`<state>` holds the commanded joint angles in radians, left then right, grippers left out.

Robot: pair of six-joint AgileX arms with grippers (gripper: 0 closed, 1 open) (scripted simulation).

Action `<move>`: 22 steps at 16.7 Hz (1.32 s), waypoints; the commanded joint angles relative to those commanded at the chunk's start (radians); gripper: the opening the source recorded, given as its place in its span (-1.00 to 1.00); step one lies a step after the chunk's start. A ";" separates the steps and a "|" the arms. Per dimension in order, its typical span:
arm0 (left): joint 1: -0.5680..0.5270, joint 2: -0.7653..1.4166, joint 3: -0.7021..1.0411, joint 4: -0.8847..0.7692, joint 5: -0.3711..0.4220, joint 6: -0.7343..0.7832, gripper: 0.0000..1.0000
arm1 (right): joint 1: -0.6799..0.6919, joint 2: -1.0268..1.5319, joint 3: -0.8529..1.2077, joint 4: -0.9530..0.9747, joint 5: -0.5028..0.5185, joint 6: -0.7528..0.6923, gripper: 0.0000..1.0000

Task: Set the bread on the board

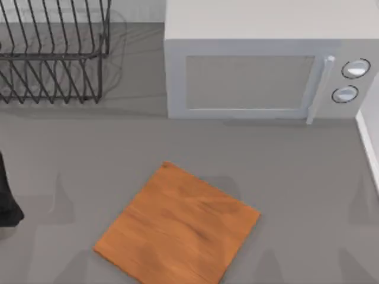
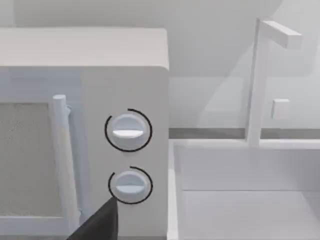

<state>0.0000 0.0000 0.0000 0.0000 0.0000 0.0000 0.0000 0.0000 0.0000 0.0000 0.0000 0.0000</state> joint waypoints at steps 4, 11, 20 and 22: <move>0.024 0.029 0.021 -0.020 0.016 0.030 1.00 | 0.000 0.000 0.000 0.000 0.000 0.000 1.00; 0.294 0.439 0.280 -0.282 0.222 0.465 1.00 | 0.000 0.000 0.000 0.000 0.000 0.000 1.00; 0.715 1.446 0.723 -0.882 0.603 1.634 1.00 | 0.000 0.000 0.000 0.000 0.000 0.000 1.00; 0.782 1.668 0.818 -1.013 0.681 1.888 1.00 | 0.000 0.000 0.000 0.000 0.000 0.000 1.00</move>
<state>0.7824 1.6682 0.8175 -1.0128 0.6808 1.8879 0.0000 0.0000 0.0000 0.0000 0.0000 0.0000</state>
